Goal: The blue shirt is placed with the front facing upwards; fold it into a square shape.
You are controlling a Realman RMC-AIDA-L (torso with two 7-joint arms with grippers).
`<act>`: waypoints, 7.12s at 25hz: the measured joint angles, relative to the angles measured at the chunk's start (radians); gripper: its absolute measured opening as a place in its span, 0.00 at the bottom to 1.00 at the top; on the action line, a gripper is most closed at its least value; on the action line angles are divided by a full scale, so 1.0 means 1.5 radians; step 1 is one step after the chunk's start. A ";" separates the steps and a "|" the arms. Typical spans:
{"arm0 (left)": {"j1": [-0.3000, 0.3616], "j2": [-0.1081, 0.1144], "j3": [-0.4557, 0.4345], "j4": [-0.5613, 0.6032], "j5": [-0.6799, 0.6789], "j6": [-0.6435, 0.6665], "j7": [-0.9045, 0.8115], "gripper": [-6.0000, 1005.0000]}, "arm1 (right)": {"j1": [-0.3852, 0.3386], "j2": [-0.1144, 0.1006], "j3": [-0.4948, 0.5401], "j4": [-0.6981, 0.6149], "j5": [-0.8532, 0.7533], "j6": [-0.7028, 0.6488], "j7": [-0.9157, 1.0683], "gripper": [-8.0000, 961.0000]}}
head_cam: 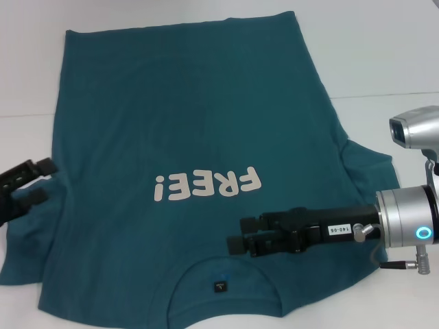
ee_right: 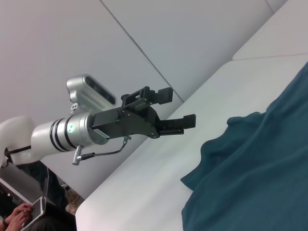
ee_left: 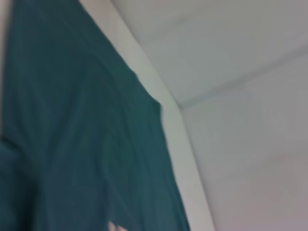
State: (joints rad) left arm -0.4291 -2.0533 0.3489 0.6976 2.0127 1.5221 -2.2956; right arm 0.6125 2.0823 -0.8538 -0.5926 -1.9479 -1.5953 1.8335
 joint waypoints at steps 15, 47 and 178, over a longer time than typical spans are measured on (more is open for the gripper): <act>0.032 -0.007 -0.018 -0.013 0.022 -0.134 -0.034 0.88 | 0.003 -0.003 0.005 -0.001 0.001 0.022 0.030 0.97; 0.025 -0.004 -0.011 -0.048 0.057 -0.228 -0.026 0.87 | -0.003 0.000 0.054 0.005 0.001 0.039 0.052 0.97; -0.087 0.056 -0.055 -0.026 0.180 -0.097 -0.109 0.00 | -0.015 -0.004 0.069 0.001 0.006 0.031 0.049 0.97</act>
State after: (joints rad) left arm -0.5592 -1.9690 0.2670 0.6590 2.2831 1.3763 -2.4590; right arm 0.5906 2.0770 -0.7501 -0.5911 -1.9389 -1.5493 1.9077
